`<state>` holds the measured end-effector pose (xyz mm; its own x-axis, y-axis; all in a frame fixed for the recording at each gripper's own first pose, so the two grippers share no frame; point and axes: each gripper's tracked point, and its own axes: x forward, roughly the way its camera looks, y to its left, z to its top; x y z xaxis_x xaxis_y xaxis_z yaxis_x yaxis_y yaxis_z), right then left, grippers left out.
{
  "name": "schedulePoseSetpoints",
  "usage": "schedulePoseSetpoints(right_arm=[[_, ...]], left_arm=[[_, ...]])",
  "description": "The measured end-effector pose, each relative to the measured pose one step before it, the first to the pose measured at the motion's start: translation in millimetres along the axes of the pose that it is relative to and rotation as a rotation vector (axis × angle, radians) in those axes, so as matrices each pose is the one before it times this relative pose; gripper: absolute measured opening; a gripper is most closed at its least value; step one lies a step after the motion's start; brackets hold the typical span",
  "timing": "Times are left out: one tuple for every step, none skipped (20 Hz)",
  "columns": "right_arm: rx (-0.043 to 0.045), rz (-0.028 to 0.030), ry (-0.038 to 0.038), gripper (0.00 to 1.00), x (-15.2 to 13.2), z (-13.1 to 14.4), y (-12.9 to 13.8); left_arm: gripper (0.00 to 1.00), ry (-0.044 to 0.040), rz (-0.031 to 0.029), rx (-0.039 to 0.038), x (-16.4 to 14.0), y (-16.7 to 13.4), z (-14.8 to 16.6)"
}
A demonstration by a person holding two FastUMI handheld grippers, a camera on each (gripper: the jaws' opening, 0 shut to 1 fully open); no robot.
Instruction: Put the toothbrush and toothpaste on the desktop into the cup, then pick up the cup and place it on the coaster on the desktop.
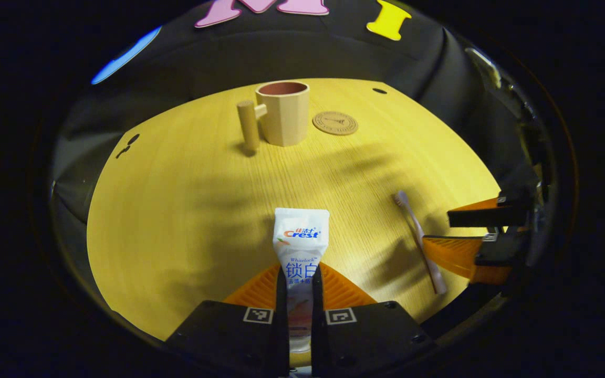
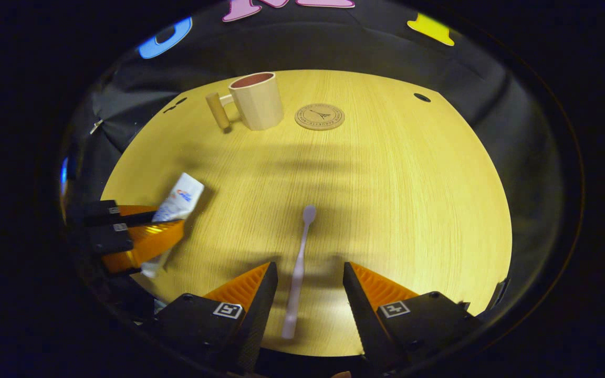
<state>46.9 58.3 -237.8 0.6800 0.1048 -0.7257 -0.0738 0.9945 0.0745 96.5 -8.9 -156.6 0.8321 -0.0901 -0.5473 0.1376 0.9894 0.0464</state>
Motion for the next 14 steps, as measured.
schedulePoseSetpoints(right_arm=[[0.00954,-0.00718,0.01181,0.77,3.35,-1.74,1.49],[0.00418,-0.00730,0.00980,0.84,3.23,-0.03,1.43],[-0.00012,-0.00778,0.00998,0.71,3.38,-0.60,1.46],[-0.00212,-0.00701,0.01233,0.70,3.47,-0.84,1.05],[0.00089,-0.00586,0.01268,0.68,4.24,-0.69,0.59],[0.00226,-0.01006,0.02256,0.54,1.51,-3.64,-0.96],[0.00247,-0.01165,-0.02366,0.48,2.46,5.31,-1.50],[-0.00039,0.00230,0.00725,0.39,-1.37,-1.58,-0.60],[-0.00794,0.00035,-0.02488,0.34,0.23,2.00,0.11],[-0.01076,0.00549,-0.01542,0.14,-1.91,1.25,-0.05],[-0.01230,0.01391,-0.01027,0.16,-0.20,-0.03,2.30],[-0.02505,0.01527,-0.01548,0.10,1.73,-0.91,1.10],[-0.02072,0.01734,-0.00867,0.10,-2.03,0.45,0.76],[-0.00923,0.01602,-0.01467,0.07,-0.46,0.37,0.53]], left_arm=[[0.22,-0.01824,-0.00409,-0.01723,-9.64,4.68,3.44],[0.22,-0.01777,-0.00298,-0.01834,-8.43,5.01,2.70],[0.22,-0.01614,-0.00114,-0.01804,-9.38,4.46,2.10],[0.22,-0.01484,0.00021,-0.01616,-7.29,4.48,2.90],[0.22,-0.01718,0.00105,-0.01209,-6.63,3.73,2.39],[0.22,-0.01429,0.00194,-0.00778,-5.02,4.01,1.82],[0.22,-0.00988,0.00295,-0.00563,-4.53,3.60,0.05],[0.22,-0.00624,0.00385,-0.00536,-3.11,3.33,-0.33],[0.22,-0.00510,0.00225,-0.00773,-1.98,2.65,-1.75],[0.22,-0.00438,-0.00007,-0.01238,-2.49,1.31,-1.61],[0.17,-0.00478,-0.00465,-0.00957,-1.50,0.54,-0.66],[0.17,-0.00677,-0.00891,-0.00904,-1.35,-1.37,0.76],[0.21,-0.01373,-0.01105,-0.00281,-1.04,-2.52,2.14],[0.22,-0.02420,-0.01589,0.00058,-1.82,-4.12,7.64]])
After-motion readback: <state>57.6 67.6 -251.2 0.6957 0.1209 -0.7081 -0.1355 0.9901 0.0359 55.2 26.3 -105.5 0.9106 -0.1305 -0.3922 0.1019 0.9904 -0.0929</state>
